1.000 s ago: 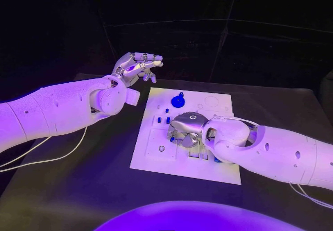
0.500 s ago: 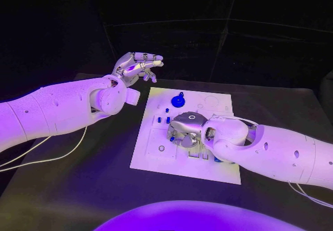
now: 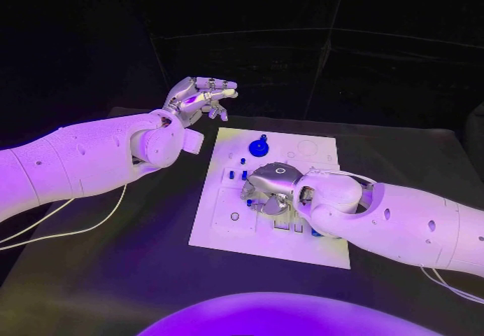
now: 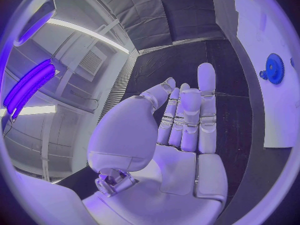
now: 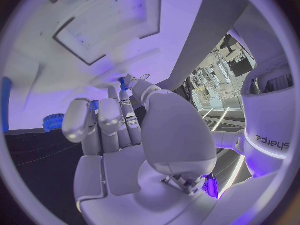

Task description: Assemble the parts on the task board

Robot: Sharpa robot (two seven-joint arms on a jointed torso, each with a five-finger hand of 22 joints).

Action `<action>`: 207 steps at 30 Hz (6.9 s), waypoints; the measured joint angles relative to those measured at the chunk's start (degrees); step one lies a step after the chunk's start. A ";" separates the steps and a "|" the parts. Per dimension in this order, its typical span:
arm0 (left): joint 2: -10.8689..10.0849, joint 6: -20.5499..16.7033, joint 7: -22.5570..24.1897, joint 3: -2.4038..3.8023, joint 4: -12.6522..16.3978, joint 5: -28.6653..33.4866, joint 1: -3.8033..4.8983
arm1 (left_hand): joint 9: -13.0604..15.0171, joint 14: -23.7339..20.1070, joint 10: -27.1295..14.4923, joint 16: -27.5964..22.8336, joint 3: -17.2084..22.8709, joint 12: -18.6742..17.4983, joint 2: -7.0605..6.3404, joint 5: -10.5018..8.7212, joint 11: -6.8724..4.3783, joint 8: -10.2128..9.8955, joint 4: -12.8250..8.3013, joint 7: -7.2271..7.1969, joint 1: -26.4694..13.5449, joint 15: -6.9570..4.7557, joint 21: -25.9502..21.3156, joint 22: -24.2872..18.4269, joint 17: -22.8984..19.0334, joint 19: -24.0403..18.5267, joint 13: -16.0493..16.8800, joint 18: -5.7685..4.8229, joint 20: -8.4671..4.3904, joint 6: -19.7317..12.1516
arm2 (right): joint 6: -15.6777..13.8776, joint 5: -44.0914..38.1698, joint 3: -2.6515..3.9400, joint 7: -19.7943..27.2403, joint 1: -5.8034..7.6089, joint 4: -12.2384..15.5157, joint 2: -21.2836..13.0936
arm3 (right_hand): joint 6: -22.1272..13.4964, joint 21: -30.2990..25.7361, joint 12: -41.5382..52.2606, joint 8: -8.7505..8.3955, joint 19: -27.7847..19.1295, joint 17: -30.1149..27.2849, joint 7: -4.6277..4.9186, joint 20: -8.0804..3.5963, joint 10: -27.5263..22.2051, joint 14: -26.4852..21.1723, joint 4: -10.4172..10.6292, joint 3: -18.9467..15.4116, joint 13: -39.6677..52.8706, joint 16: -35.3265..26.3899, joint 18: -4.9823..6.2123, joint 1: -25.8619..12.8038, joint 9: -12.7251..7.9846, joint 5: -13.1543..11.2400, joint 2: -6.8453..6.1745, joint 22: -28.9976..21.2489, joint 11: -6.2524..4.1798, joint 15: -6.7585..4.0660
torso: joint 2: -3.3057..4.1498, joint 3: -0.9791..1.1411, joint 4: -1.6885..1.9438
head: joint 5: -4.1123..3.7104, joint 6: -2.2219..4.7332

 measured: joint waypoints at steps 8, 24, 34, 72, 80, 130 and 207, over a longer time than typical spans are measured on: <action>0.05 0.19 -0.11 0.00 -0.07 0.00 0.00 | 0.00 0.00 0.00 0.00 -0.16 0.00 0.00 0.00 0.00 0.00 -0.16 0.21 0.00 0.00 0.00 0.00 0.00 0.00 0.00 0.00 0.00 -0.21 | -1.87 0.10 0.00 0.09 0.00 1.90 -2.09 | -0.23 0.00 0.31 0.00 0.00 -0.12 0.19 0.00 -0.01 0.00 -0.01 -0.31 0.06 0.00 0.00 0.00 0.00 0.00 0.00 -0.06 -0.01 0.00 | 0.01 0.04 -0.02 | -0.12 -0.05; -0.40 0.57 -0.20 -0.01 0.03 0.00 0.00 | 0.00 0.00 0.00 0.00 -0.16 0.27 0.00 0.00 0.00 0.00 -0.16 0.20 0.00 0.00 0.00 0.01 0.01 0.00 0.00 -0.01 0.00 -0.21 | -4.16 6.95 2.76 -0.90 3.85 6.22 -15.55 | -2.44 -2.02 1.29 0.00 -1.85 -4.44 1.09 0.20 -2.09 -0.42 0.14 -5.23 0.06 -2.97 0.00 -1.20 0.08 0.31 -0.61 -3.33 0.37 0.41 | -0.08 -0.02 -0.10 | -2.00 1.87; -0.38 0.89 -0.20 -0.02 0.01 0.00 0.00 | 0.00 0.00 0.00 0.00 -0.16 0.27 0.00 0.00 0.00 0.00 -0.16 0.20 0.00 0.00 0.00 0.01 0.01 0.00 0.00 -0.01 0.00 -0.20 | -2.76 8.46 2.94 -1.99 4.45 4.29 -17.37 | -4.73 -3.11 1.79 0.00 -2.58 -6.62 1.42 0.50 -5.75 -0.82 0.89 -10.53 0.05 -4.17 0.00 0.48 0.14 0.31 -0.16 -4.97 0.78 0.82 | 0.01 -0.02 0.01 | -2.70 2.25; -0.51 1.17 -0.20 -0.03 -0.05 0.00 -0.01 | 0.00 0.00 -0.20 0.00 -0.16 0.27 0.00 0.00 -0.21 0.00 -0.16 0.20 0.00 0.00 0.00 -0.07 -0.03 0.00 0.00 -0.01 0.00 -0.20 | 7.08 6.32 2.88 -2.73 4.19 1.21 -12.88 | 3.88 -0.03 5.22 1.36 0.54 -1.44 0.18 -0.94 6.37 0.11 1.67 -6.85 0.18 1.01 0.00 2.87 0.66 0.31 3.02 0.98 -1.24 -0.12 | 0.02 -0.02 0.04 | -2.37 1.73; -0.53 1.18 -0.20 -0.03 -0.10 0.00 -0.01 | 0.00 0.00 -0.20 0.00 -0.16 0.27 0.00 0.00 -0.21 0.00 -0.16 0.21 0.00 0.00 0.00 -0.07 -0.03 0.00 0.00 -0.01 0.00 -0.20 | 6.36 5.13 2.85 -3.00 4.02 1.22 -12.75 | 5.85 0.90 4.55 1.50 1.15 -0.48 -0.14 -1.13 8.50 0.09 0.77 -3.85 0.18 2.00 0.00 4.03 0.60 -0.35 4.18 2.20 -1.69 -0.54 | 0.02 -0.02 0.01 | -2.29 1.60; 0.92 1.60 -0.18 -0.05 -1.04 0.00 -0.03 | 0.00 -0.20 -0.41 0.00 -0.16 0.48 0.00 0.00 0.01 0.24 -0.16 0.20 0.00 0.20 0.00 -0.16 -0.20 0.00 0.00 -0.02 0.00 -0.20 | 0.12 8.13 0.69 2.53 0.57 5.63 -0.85 | 6.60 1.55 2.45 0.99 1.66 -0.25 0.06 -1.22 9.32 -0.11 -0.71 -0.51 0.28 2.98 0.00 3.85 0.28 -0.15 3.98 2.89 -1.52 -0.73 | -0.04 -0.01 0.04 | 0.04 1.20; 0.70 2.08 -0.28 -0.05 -1.11 0.00 -0.03 | 0.00 -0.20 -0.40 0.00 -0.16 0.47 0.00 0.00 0.00 0.24 -0.16 0.20 0.00 0.20 0.00 -0.13 -0.18 0.00 0.00 -0.02 0.00 -0.20 | -5.71 1.89 0.99 -0.45 -0.09 11.04 -7.94 | -4.61 -2.26 3.12 0.26 -1.84 -8.00 1.17 0.00 0.28 -0.72 0.44 -7.87 0.51 -1.68 0.00 -1.20 0.48 1.33 0.43 -3.62 0.04 0.52 | -0.08 -0.07 -0.10 | -0.24 1.27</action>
